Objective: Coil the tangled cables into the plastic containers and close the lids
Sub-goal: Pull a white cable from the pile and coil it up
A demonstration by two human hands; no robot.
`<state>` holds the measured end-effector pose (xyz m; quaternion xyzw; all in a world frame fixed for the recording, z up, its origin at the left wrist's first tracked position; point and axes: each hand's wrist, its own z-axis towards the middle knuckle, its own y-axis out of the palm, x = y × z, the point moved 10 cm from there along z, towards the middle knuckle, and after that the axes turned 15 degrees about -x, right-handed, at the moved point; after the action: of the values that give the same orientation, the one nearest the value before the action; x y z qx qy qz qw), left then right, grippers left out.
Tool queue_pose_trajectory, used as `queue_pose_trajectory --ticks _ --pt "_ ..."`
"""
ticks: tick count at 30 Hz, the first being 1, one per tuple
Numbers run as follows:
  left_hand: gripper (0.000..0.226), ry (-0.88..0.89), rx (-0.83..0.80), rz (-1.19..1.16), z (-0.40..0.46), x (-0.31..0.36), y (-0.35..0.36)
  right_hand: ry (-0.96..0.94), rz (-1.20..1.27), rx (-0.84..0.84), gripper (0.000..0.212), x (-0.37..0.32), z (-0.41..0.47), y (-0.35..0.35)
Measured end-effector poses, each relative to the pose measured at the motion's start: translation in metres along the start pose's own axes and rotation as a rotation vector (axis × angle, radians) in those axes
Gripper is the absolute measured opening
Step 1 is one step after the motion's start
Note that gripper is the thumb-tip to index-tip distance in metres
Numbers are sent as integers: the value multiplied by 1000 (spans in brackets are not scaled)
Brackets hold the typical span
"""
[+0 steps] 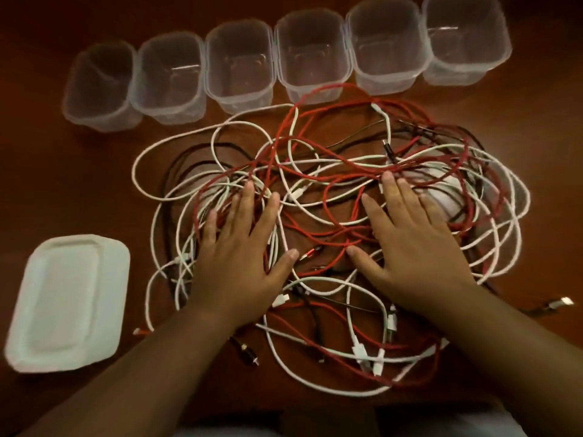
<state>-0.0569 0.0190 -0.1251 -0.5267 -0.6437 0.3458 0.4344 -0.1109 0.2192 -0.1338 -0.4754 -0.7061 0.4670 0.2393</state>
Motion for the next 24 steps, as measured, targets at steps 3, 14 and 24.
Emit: queue_pose_trajectory --ticks 3,14,24 --pt "78 4 23 8 -1 -1 0 -2 7 17 89 1 -1 -1" --pt "72 -17 77 -25 -11 6 -5 -70 92 143 72 -1 -10 -8" --pt "62 4 192 -151 -25 6 -15 -98 280 185 67 -1 -26 -14"
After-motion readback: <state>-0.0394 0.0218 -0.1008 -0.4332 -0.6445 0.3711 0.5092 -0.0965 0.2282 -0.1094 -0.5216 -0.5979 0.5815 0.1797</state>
